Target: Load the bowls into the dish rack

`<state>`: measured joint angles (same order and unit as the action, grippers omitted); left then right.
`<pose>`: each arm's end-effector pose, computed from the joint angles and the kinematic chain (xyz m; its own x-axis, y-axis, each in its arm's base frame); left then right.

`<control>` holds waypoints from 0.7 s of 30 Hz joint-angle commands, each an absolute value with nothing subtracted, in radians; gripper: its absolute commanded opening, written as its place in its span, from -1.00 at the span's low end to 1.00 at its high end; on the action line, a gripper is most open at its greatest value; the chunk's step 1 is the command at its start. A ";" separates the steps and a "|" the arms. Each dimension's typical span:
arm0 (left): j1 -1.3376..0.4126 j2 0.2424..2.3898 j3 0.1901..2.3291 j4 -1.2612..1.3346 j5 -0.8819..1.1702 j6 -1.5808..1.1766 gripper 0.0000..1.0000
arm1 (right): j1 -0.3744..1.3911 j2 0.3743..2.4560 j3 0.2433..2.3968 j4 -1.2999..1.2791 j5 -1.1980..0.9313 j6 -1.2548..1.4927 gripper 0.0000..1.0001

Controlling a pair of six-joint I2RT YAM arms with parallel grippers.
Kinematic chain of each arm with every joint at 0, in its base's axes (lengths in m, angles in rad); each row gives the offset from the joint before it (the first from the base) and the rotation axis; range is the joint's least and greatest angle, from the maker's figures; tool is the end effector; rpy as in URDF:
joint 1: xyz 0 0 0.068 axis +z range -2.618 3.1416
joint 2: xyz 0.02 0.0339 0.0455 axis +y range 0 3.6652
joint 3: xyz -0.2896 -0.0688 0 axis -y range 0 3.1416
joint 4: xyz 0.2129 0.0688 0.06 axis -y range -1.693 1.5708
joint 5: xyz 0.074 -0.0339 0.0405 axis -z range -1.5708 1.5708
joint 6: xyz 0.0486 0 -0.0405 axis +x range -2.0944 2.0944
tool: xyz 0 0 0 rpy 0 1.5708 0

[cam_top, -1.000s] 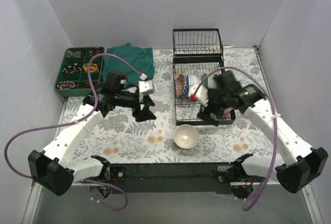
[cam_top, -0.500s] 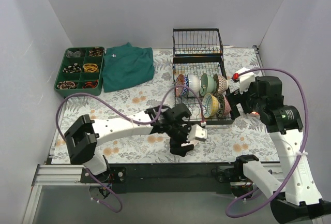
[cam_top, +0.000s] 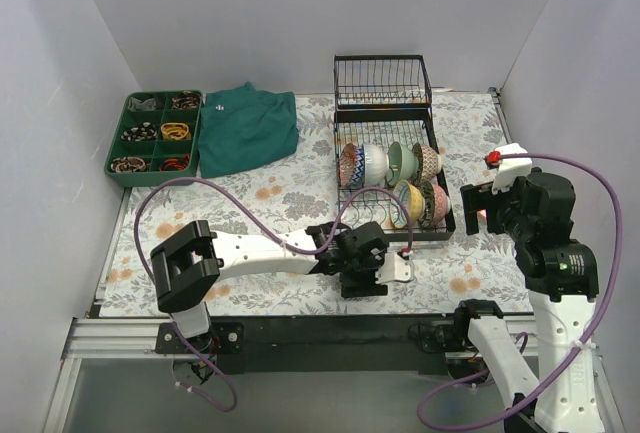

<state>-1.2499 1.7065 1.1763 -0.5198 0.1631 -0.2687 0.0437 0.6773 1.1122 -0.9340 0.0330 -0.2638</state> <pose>0.0978 -0.3193 0.2387 -0.5191 0.7313 -0.4423 0.8547 0.4447 -0.2679 0.0698 0.0014 0.3804 -0.4578 -0.2809 -0.8435 -0.1389 0.9597 -0.2442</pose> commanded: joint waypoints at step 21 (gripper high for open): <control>-1.130 1.673 1.678 -0.687 0.362 -0.489 -1.00 | 0.032 0.704 1.043 -0.850 -0.035 -0.270 0.91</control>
<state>-1.2427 1.6794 1.5730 -0.8249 0.3405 -0.3740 0.0345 0.6792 1.0477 -0.9096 -0.0051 -0.2684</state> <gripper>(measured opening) 0.083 0.960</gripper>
